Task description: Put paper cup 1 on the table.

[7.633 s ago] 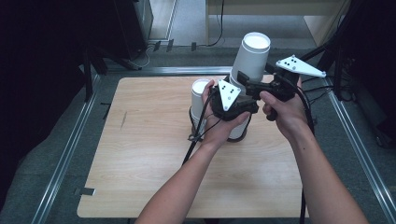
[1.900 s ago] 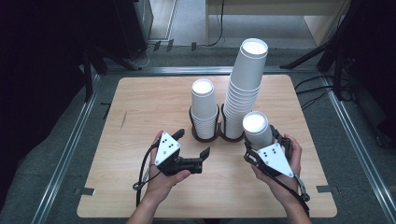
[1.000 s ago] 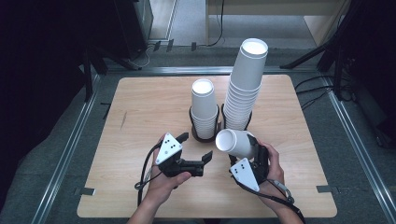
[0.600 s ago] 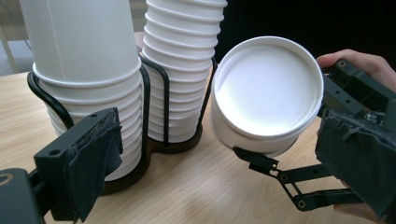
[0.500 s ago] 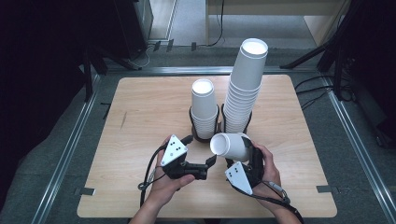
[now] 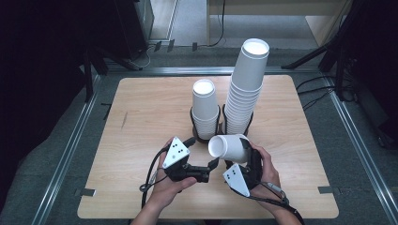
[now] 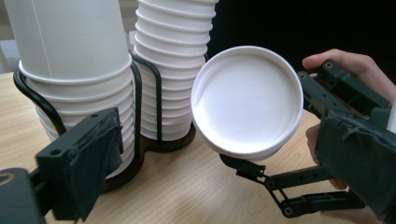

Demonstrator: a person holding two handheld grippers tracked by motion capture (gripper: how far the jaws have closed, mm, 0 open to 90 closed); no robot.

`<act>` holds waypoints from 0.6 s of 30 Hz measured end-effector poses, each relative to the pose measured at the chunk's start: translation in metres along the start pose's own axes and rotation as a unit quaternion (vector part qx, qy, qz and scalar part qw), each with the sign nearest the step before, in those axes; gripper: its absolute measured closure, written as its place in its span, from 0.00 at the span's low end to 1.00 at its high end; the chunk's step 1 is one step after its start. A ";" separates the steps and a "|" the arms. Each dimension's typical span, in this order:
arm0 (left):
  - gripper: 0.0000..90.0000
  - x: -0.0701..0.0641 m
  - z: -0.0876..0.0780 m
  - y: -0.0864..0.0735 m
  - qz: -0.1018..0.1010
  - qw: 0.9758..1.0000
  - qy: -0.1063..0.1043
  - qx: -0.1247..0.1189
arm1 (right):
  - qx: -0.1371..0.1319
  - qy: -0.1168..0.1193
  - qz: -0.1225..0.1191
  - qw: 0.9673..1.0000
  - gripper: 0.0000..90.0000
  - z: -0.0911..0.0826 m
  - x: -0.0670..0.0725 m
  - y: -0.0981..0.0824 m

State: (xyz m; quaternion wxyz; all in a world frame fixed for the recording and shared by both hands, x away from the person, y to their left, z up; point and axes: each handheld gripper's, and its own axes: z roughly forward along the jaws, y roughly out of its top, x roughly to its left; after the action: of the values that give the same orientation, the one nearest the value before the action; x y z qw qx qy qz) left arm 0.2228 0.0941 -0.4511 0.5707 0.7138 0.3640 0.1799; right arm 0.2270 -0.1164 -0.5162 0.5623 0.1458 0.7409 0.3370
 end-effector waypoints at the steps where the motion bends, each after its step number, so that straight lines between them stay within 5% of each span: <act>1: 0.03 0.000 0.000 0.000 0.000 1.000 -0.001 0.000 | 0.000 -0.001 -0.003 1.000 0.20 0.000 0.000 0.000; 18: 0.03 -0.003 0.004 -0.002 -0.003 1.000 -0.019 0.011 | -0.019 0.004 -0.032 0.999 0.20 -0.003 0.008 0.006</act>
State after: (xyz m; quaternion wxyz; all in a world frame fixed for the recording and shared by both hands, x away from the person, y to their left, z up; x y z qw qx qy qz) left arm 0.2225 0.0890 -0.4535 0.5701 0.7220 0.3577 0.1608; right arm 0.2203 -0.1083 -0.5177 0.5726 0.1101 0.7406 0.3338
